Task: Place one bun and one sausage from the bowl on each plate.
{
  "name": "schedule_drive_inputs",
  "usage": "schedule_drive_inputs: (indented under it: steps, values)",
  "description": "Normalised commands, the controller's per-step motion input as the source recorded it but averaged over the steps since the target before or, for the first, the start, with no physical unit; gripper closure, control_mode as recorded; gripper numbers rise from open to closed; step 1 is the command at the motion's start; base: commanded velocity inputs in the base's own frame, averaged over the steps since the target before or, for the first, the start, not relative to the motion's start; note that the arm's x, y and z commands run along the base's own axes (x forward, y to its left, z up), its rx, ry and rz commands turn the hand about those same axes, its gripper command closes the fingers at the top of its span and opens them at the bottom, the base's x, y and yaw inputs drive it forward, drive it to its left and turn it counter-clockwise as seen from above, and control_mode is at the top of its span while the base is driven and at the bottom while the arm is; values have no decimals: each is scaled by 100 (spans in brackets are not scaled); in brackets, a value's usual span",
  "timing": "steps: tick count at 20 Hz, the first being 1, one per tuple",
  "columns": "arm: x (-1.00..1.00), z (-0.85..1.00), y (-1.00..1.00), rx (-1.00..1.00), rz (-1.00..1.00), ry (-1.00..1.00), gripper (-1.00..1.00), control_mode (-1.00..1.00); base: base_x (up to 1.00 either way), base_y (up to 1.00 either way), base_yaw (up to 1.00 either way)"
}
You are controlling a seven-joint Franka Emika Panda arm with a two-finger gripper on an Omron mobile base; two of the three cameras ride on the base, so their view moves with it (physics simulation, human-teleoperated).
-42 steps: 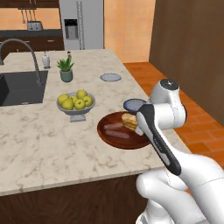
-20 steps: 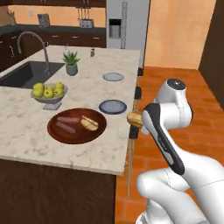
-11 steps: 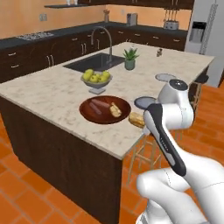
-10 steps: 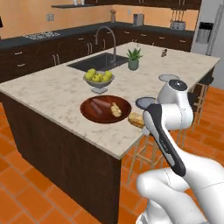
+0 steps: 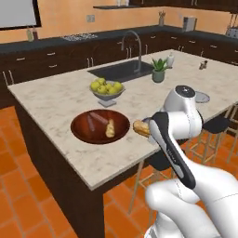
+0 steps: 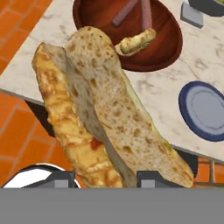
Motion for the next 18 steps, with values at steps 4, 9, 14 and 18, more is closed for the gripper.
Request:
schedule_drive_inputs:
  steps: [4,9,14,18]
  values:
    - [0,0,0,0,0,0,100,100,40,-100,57]
    - [0,0,0,0,0,0,100,100,40,-81,59]
    - [0,0,0,0,0,0,100,100,37,53,20]
    - [0,0,0,0,0,0,100,100,68,10,6]
